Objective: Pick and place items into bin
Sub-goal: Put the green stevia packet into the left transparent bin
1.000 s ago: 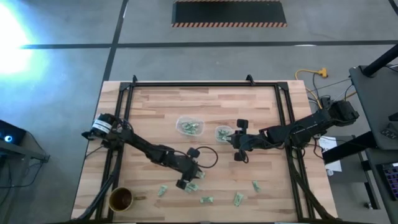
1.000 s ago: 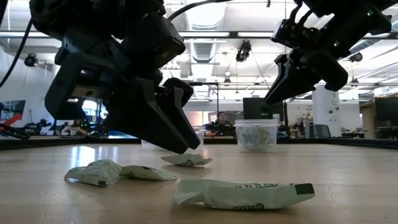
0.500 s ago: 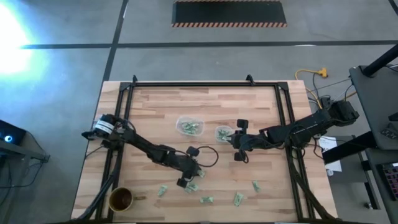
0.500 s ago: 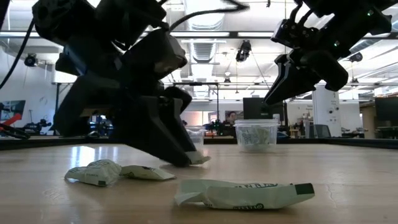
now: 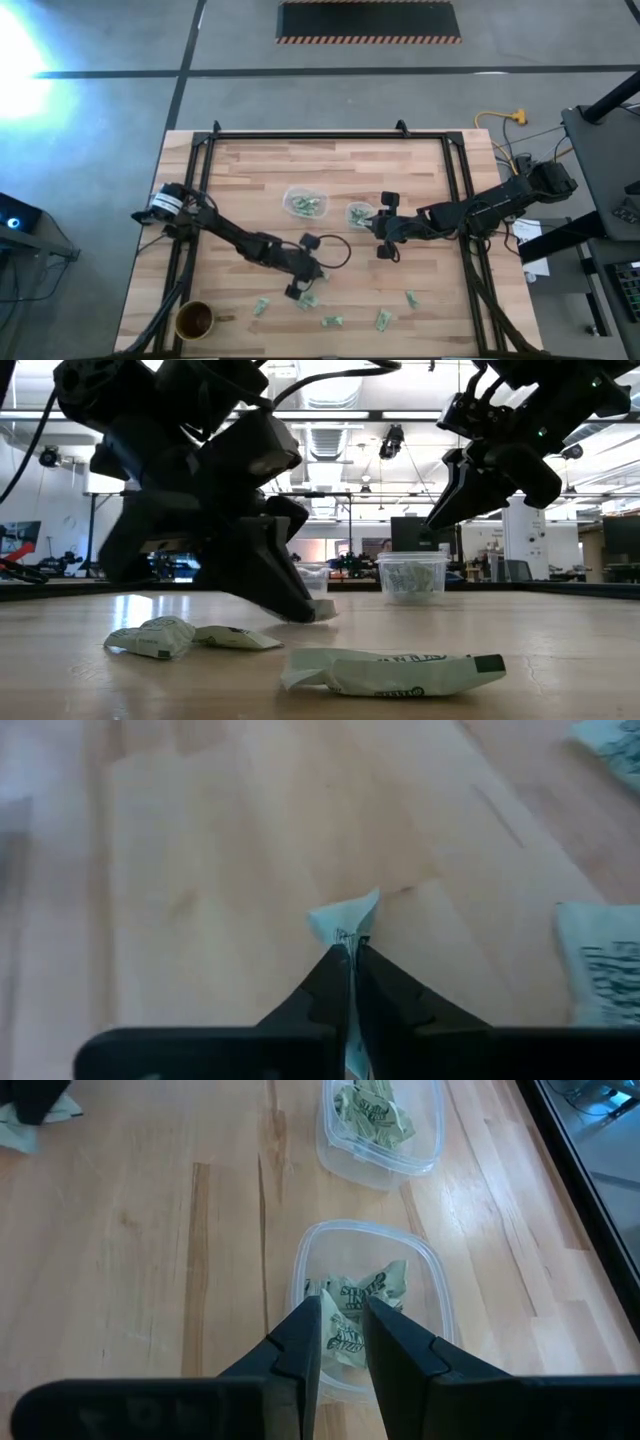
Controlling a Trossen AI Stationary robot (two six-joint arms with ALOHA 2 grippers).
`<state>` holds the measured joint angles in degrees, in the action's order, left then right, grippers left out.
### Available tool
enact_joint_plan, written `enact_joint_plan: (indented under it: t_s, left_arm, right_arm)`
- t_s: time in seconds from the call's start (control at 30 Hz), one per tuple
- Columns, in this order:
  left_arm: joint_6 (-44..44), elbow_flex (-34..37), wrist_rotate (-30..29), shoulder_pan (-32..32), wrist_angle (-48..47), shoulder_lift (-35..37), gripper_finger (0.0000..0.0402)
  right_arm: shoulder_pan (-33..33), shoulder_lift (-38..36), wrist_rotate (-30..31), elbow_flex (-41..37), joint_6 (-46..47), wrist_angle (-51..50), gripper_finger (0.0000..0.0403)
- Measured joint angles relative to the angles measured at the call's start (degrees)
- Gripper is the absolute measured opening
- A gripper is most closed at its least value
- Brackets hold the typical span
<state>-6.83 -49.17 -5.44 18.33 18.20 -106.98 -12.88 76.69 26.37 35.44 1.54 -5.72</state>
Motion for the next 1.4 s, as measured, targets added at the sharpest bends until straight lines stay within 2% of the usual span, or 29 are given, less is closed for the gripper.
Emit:
enact_joint_plan:
  t_s: [0.2,0.43,0.57,0.8,1.0,1.4]
  left_arm:
    - [-1.12,-0.17,-7.02,0.00,-0.50,2.88,0.0002]
    - [-1.37,-0.17,-22.53,-0.42,-7.35,8.91,0.0002]
    - [-2.58,-0.02,-28.20,-2.50,-10.67,11.19,0.0002]
    - [-4.42,-0.07,-29.17,-11.06,-11.61,13.74,0.0002]
    - [-1.48,-0.07,-28.43,-17.14,-12.33,13.68,0.0002]
    - [2.14,-0.04,-26.64,-19.08,-19.79,13.68,0.0001]
  right_arm:
    - [0.00,0.00,0.00,0.00,-0.02,-0.01,0.0068]
    - [0.00,0.00,0.02,-0.07,-0.02,0.04,0.0068]
    - [0.00,0.00,0.06,-0.11,-0.02,0.11,0.0068]
    - [0.01,0.00,0.09,-0.11,-0.02,0.52,0.0068]
    - [0.00,0.00,0.09,-0.18,-0.22,0.41,0.0068]
    - [0.00,0.00,0.09,-0.90,-0.17,0.33,0.0068]
